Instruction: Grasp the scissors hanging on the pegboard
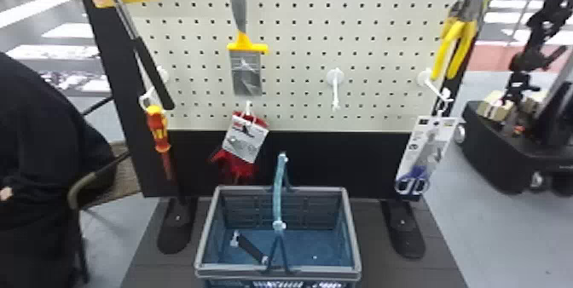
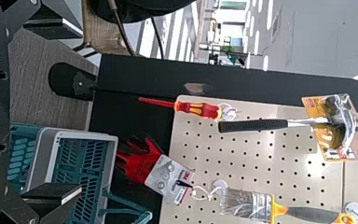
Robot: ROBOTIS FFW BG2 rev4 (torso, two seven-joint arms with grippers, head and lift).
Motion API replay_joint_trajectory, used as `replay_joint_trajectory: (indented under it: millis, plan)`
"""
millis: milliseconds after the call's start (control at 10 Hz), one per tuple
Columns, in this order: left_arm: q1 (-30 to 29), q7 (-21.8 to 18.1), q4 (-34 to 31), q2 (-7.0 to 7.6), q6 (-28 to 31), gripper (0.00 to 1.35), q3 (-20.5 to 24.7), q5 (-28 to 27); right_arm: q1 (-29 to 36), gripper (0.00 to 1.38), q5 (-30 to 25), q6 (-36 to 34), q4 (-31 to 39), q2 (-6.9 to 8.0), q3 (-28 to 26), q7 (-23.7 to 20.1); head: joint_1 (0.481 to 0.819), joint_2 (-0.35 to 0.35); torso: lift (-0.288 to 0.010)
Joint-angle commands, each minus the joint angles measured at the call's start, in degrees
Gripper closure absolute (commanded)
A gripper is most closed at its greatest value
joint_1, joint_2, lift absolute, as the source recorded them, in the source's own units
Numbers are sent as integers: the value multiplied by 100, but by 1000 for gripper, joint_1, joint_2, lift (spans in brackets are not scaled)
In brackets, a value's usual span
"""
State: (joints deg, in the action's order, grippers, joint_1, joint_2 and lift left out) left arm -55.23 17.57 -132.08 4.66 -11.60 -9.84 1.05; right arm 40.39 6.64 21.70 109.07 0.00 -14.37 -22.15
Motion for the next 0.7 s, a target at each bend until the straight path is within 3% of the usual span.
replay_joint_trajectory:
  millis: [0, 600]
  plan:
    - [-5, 0, 10, 0, -9, 142, 9, 0, 0, 182, -4, 0, 28, 5, -4, 0, 549, 0, -100]
    - [-17, 0, 10, -9, -9, 142, 9, 9, -111, 180, 13, -70, -57, 5, -4, 0, 549, 0, -100]
